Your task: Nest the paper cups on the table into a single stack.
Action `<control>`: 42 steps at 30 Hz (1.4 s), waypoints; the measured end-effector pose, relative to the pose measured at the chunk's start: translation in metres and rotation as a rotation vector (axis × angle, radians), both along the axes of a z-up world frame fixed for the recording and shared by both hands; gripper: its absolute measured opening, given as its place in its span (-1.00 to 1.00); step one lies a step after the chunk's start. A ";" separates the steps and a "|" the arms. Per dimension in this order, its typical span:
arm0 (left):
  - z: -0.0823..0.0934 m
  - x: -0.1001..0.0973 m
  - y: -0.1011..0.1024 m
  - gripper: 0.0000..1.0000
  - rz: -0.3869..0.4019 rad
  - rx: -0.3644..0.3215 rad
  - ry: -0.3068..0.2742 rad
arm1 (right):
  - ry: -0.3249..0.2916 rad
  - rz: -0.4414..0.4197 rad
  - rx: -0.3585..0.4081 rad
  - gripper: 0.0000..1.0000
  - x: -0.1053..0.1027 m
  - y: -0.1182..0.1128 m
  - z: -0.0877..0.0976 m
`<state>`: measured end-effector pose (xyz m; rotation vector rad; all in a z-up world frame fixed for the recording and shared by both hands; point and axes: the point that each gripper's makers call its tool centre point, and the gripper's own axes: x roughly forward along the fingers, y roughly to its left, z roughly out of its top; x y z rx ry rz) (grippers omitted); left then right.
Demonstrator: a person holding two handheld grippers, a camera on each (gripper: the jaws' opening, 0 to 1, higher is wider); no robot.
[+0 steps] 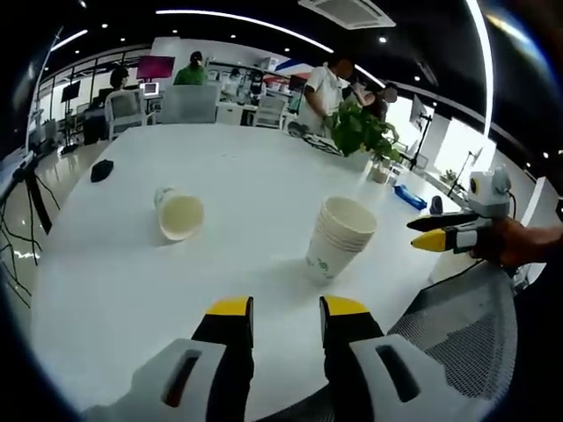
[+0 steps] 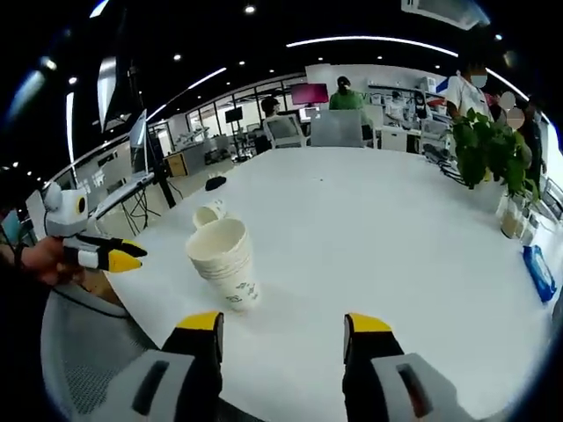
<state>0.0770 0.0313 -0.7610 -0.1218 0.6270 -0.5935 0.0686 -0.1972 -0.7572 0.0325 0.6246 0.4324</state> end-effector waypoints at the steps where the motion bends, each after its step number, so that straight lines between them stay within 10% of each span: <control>1: 0.000 0.000 -0.001 -0.43 0.002 -0.003 0.002 | 0.006 -0.004 0.000 0.09 0.000 -0.002 -0.003; 25: 0.005 0.010 0.022 -0.46 0.056 0.013 -0.014 | 0.008 -0.010 0.012 0.12 -0.001 -0.003 -0.001; 42: 0.002 0.069 0.065 -0.52 0.171 0.106 -0.047 | 0.014 -0.015 0.014 0.12 0.000 -0.004 -0.002</control>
